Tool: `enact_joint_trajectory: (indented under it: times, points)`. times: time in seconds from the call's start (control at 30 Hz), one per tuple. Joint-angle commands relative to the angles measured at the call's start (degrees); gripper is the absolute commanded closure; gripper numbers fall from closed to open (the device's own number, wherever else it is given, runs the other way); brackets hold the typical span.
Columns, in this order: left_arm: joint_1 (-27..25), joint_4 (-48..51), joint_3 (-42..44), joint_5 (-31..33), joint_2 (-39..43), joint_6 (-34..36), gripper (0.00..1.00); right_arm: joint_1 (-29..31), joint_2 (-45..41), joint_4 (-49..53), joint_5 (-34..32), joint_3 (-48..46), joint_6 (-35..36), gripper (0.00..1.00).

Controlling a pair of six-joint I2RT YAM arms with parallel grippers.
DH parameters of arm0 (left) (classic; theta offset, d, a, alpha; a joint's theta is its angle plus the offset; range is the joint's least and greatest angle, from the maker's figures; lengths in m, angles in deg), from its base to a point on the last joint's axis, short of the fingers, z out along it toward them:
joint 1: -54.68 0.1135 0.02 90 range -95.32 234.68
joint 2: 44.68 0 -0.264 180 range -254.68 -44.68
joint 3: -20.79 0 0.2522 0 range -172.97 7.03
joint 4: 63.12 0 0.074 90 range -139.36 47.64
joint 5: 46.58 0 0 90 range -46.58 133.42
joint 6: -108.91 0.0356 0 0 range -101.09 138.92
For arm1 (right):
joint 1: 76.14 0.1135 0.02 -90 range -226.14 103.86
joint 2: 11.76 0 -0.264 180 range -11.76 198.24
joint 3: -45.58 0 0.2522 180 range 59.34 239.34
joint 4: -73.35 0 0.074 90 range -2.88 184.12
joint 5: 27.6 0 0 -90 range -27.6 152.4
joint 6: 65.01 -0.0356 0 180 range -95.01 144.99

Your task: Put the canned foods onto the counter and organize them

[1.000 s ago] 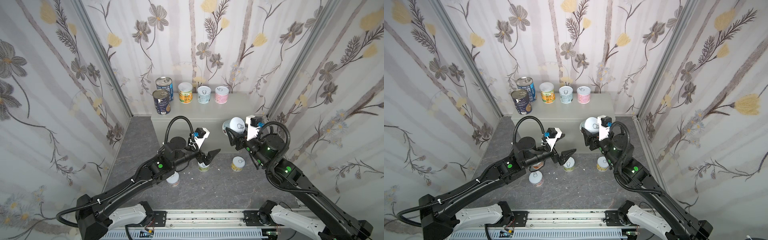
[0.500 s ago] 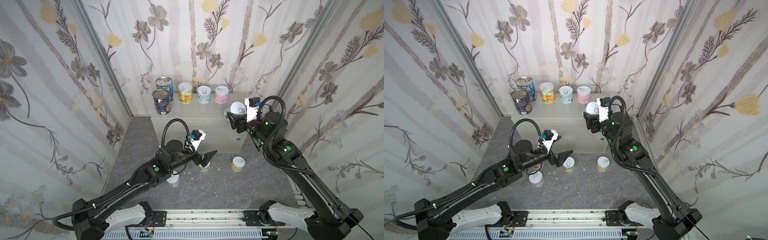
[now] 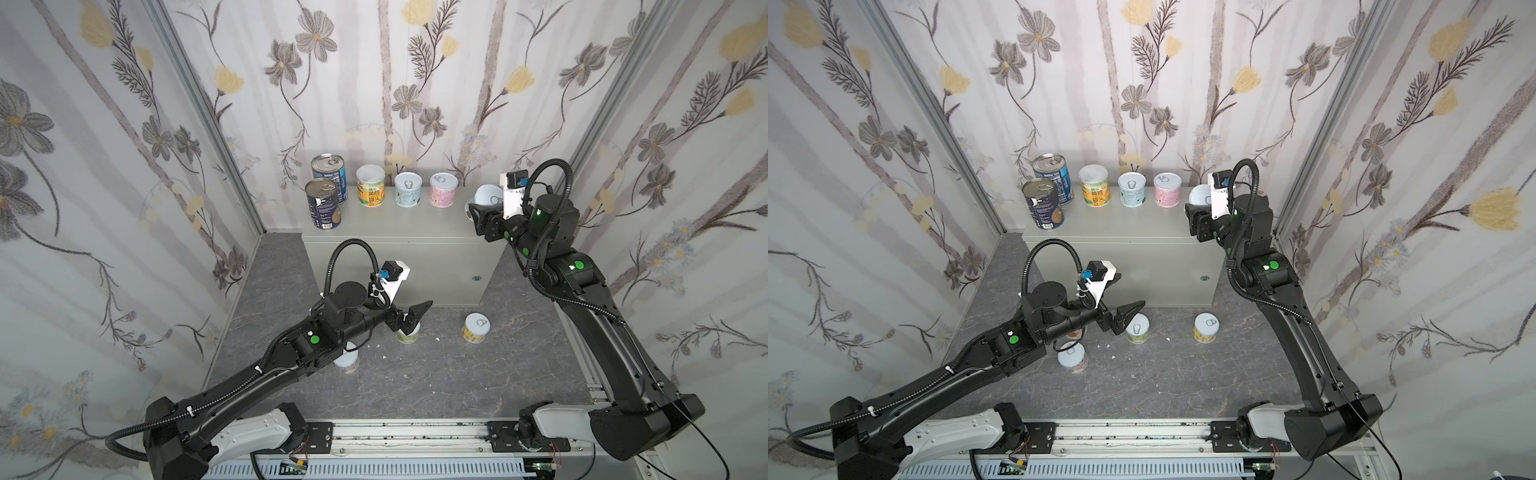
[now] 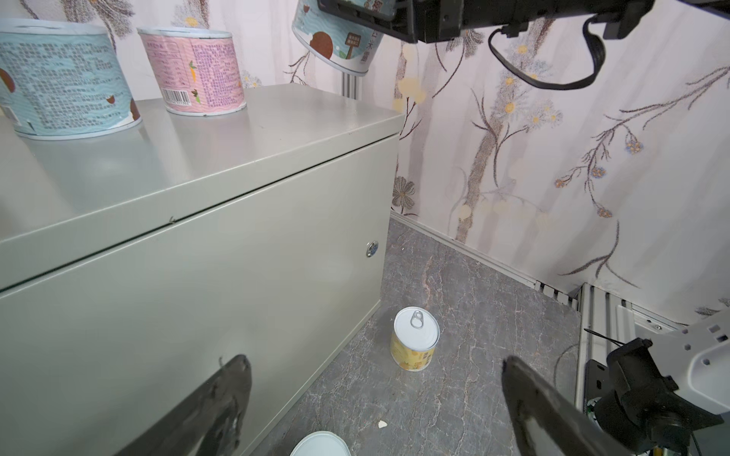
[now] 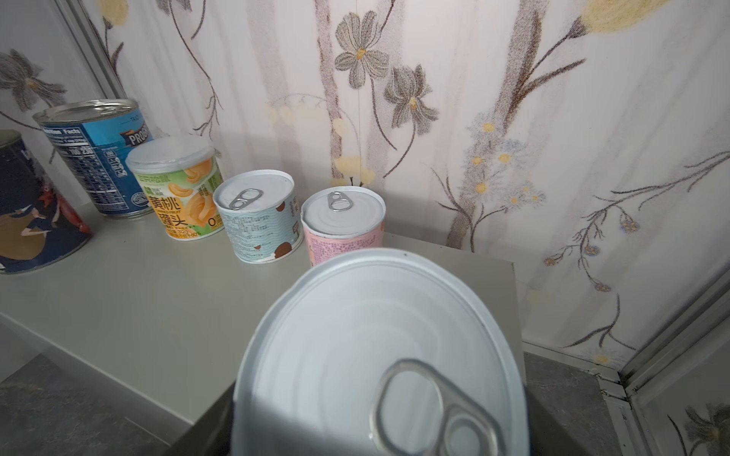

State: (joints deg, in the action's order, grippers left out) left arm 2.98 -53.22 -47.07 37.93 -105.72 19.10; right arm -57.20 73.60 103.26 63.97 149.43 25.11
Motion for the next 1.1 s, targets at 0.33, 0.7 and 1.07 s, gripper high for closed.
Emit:
enact_joint_trajectory:
  times: [0.33, 0.7, 1.07]
  points:
    - [-0.1, 0.4, 0.1, 1.5, 0.3, 0.3, 0.0, -3.6, 13.5, 6.6, -1.8, 15.2, 1.9, 0.61]
    - [0.0, 1.6, 0.9, 2.9, 1.4, 0.2, 0.0, -3.6, 19.6, 9.2, -3.4, 22.5, 2.0, 0.6]
    - [0.0, 1.5, 1.4, 3.2, 1.0, 0.0, 0.0, -3.8, 24.3, 10.6, -5.9, 27.1, 2.2, 0.59]
